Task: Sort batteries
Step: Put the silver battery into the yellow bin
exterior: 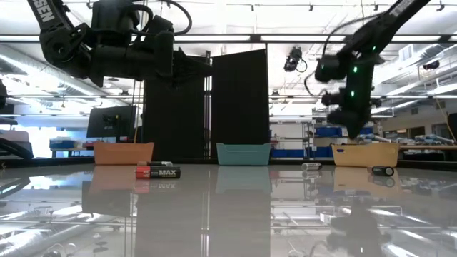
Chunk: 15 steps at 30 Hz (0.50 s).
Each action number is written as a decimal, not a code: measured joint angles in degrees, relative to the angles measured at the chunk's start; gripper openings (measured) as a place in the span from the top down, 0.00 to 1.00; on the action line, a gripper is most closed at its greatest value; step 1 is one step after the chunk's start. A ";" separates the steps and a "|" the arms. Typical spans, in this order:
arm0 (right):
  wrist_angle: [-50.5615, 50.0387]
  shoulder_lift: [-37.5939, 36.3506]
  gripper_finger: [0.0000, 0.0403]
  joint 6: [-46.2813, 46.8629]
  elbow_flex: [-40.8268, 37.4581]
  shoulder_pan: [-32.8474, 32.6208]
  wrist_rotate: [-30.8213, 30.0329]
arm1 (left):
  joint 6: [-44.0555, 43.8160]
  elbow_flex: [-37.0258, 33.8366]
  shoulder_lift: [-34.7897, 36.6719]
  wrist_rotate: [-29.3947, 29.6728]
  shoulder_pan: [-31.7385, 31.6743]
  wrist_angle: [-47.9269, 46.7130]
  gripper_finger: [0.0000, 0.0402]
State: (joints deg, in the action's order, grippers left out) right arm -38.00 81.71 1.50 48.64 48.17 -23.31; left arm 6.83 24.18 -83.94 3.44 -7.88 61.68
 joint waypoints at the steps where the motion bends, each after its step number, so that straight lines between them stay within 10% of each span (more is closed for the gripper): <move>1: 0.00 -1.49 0.95 0.02 0.00 -0.63 0.00 | -0.01 0.00 0.00 0.00 0.00 0.01 0.96; 8: 0.30 -10.08 0.95 4.04 0.00 -7.35 9.85 | 0.01 0.00 0.00 0.00 0.00 -0.02 0.96; 15: 19.39 -12.72 0.98 5.25 -3.87 -18.04 41.41 | -0.02 0.00 0.00 0.00 0.00 -1.42 0.96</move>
State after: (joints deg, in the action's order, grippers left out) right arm -18.61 68.99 6.75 44.77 30.14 18.10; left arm 6.81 24.18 -83.94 3.44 -7.88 60.26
